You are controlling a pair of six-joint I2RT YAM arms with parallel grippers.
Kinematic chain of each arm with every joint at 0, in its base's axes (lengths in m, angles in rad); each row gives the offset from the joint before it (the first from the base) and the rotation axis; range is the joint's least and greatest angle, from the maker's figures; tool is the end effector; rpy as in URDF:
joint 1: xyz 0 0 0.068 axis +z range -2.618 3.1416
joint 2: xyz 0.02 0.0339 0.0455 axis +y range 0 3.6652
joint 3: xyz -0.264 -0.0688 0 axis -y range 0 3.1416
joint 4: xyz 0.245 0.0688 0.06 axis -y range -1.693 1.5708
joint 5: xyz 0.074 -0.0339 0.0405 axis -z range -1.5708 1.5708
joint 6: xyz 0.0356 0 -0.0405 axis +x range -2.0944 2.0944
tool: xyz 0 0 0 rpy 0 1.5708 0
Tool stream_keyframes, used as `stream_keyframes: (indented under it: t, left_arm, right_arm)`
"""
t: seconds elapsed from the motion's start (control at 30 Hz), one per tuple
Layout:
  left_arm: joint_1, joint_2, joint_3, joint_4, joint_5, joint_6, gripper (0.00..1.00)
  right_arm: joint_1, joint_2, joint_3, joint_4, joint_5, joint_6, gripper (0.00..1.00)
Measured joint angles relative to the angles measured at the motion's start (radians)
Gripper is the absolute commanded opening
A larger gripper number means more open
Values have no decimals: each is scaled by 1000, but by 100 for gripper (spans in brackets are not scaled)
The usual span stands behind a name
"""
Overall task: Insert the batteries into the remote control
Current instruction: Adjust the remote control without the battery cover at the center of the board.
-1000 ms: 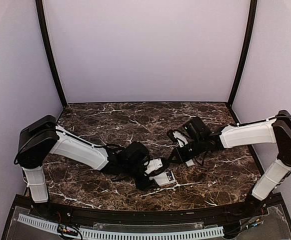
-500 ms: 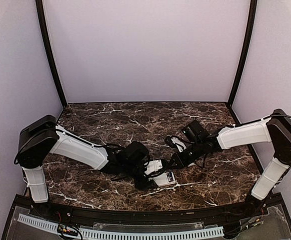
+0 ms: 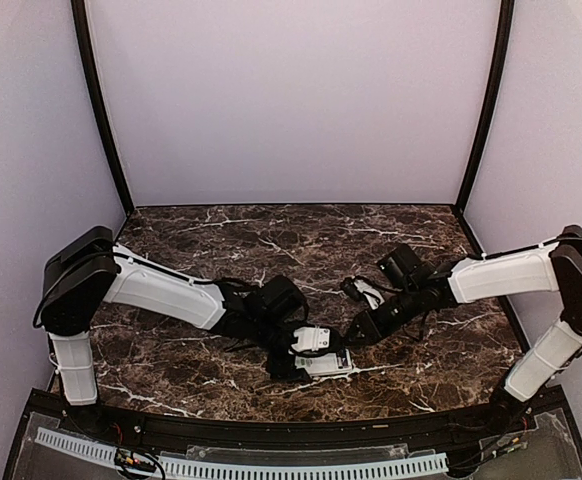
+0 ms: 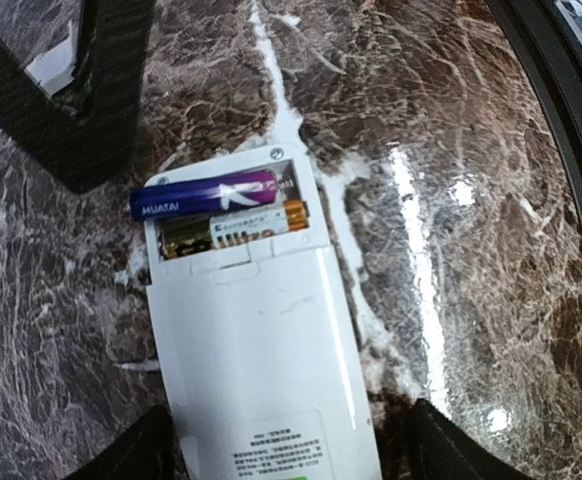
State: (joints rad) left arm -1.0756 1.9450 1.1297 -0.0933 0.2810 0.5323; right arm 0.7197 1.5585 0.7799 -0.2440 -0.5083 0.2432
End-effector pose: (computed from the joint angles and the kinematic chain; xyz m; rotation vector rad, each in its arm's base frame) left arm 0.1789 -0.3520 0.1367 1.8979 1.6587 -0.5752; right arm 0.2052 0.2029 0.1584 -0.8358 2.5987 0.9813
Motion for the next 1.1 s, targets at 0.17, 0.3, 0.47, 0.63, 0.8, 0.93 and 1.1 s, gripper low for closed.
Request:
stream_keyframes:
  t: [0.17,0.3,0.47,0.63,0.8,0.93,1.1]
  left_arm:
    - [0,0,24,-56,-1,23,99]
    - [-2,-16,10,-54,-15,17,99]
    - [-6,-123,-88,-55,-50,-18,96]
    - [-28,-289,-160,-56,-50,-102,60]
    - [-93,-273,-163,-68,-33,-186,15]
    - [-135,-163,-151,-103,-37,-220,3]
    - [-145,-135,-128,-98,-77,-242,0]
  right_arm:
    - [-1,29,21,2,-6,-7,33]
    - [-4,74,57,2,-4,-18,30]
    - [-15,120,112,1,-3,-31,18]
    - [-18,169,159,4,10,-44,2]
    - [-18,240,171,2,15,-60,0]
    - [-18,264,181,5,7,-71,0]
    - [-18,269,182,9,2,-80,0]
